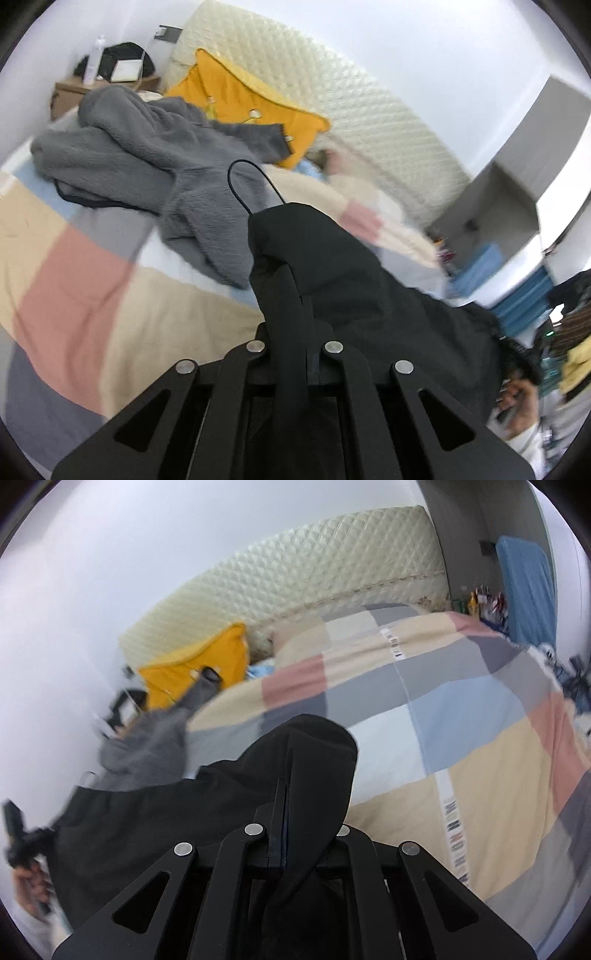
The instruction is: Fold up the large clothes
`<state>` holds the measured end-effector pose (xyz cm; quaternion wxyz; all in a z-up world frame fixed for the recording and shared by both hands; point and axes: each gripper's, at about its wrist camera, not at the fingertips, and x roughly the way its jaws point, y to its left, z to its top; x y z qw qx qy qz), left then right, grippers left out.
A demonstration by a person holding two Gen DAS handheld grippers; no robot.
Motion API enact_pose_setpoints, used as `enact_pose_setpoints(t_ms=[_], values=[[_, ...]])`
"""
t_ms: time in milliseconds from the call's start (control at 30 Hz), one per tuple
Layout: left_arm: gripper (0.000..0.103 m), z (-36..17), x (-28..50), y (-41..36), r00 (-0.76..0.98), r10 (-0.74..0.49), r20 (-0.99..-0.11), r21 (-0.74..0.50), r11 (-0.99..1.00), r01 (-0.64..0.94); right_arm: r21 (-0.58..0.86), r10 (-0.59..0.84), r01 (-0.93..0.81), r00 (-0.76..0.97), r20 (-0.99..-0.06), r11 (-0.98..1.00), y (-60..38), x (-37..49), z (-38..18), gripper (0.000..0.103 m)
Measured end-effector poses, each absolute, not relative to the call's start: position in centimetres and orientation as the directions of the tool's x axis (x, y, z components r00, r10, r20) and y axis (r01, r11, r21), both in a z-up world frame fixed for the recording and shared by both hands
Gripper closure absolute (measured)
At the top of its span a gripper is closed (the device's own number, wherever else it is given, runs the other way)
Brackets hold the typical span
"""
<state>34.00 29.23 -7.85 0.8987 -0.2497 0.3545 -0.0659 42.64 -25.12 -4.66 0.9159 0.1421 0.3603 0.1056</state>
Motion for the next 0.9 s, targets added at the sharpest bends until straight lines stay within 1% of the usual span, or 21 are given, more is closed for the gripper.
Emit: enact_pose_setpoints(t_ms=[33, 133, 200, 233, 300, 400, 533, 633, 667, 700, 767, 833, 867, 900], values=[[0.1, -8.7, 34.8, 29.0, 0.723, -0.267, -0.637, -0.463, 0.883, -0.081, 0.312, 0.275, -0.081, 0.706, -0.652, 0.947, -24.7, 43.3, -5.7, 0.098], [0.1, -11.8, 36.1, 29.2, 0.668, -0.24, -0.705, -0.43, 0.893, -0.133, 0.244, 0.208, -0.04, 0.664, -0.718, 0.969, -24.3, 44.6, -9.3, 0.098], [0.1, -14.0, 36.9, 29.0, 0.606, -0.215, -0.766, -0.391, 0.904, -0.173, 0.225, 0.187, -0.022, 0.64, -0.745, 0.974, -24.3, 44.7, -11.2, 0.098], [0.1, -15.0, 37.0, 29.1, 0.586, -0.212, -0.782, -0.384, 0.905, -0.184, 0.214, 0.178, -0.02, 0.632, -0.754, 0.977, -24.4, 44.6, -11.9, 0.098], [0.099, -16.1, 36.8, 29.0, 0.562, -0.212, -0.799, -0.375, 0.907, -0.19, 0.183, 0.152, -0.013, 0.615, -0.774, 0.983, -24.4, 44.6, -13.4, 0.098], [0.099, -17.6, 36.6, 28.6, 0.519, -0.234, -0.822, -0.383, 0.901, -0.201, 0.193, 0.148, 0.016, 0.578, -0.803, 0.981, -25.0, 44.6, -15.6, 0.098], [0.097, -16.7, 36.0, 28.4, 0.524, -0.229, -0.821, -0.374, 0.908, -0.189, 0.203, 0.147, 0.03, 0.587, -0.796, 0.979, -25.6, 43.7, -14.9, 0.098], [0.095, -15.5, 35.6, 28.0, 0.527, -0.208, -0.824, -0.34, 0.926, -0.165, 0.201, 0.138, 0.038, 0.605, -0.784, 0.979, -25.8, 42.5, -13.8, 0.095], [0.095, -15.2, 35.5, 27.9, 0.525, -0.204, -0.827, -0.332, 0.929, -0.162, 0.209, 0.143, 0.039, 0.608, -0.781, 0.977, -25.9, 42.2, -13.4, 0.088], [0.094, -14.8, 35.2, 27.9, 0.525, -0.21, -0.825, -0.337, 0.928, -0.159, 0.222, 0.154, 0.038, 0.608, -0.779, 0.974, -26.0, 41.8, -13.1, 0.076], [0.088, -14.3, 34.9, 28.1, 0.523, -0.224, -0.822, -0.354, 0.921, -0.163, 0.253, 0.187, 0.023, 0.607, -0.772, 0.967, -26.1, 40.7, -12.3, 0.07], [0.074, -13.4, 34.1, 28.1, 0.519, -0.241, -0.82, -0.376, 0.911, -0.172, 0.247, 0.188, 0.014, 0.607, -0.772, 0.969, -25.9, 39.8, -11.4, 0.067], [0.07, -13.1, 34.1, 28.0, 0.519, -0.242, -0.82, -0.378, 0.909, -0.173, 0.246, 0.192, 0.006, 0.608, -0.771, 0.969, -25.8, 39.3, -10.9, 0.062], [0.061, -12.4, 33.6, 27.8, 0.523, -0.234, -0.819, -0.374, 0.91, -0.179, 0.248, 0.196, 0.001, 0.609, -0.769, 0.969, -25.8, 39.0, -10.5, 0.054]])
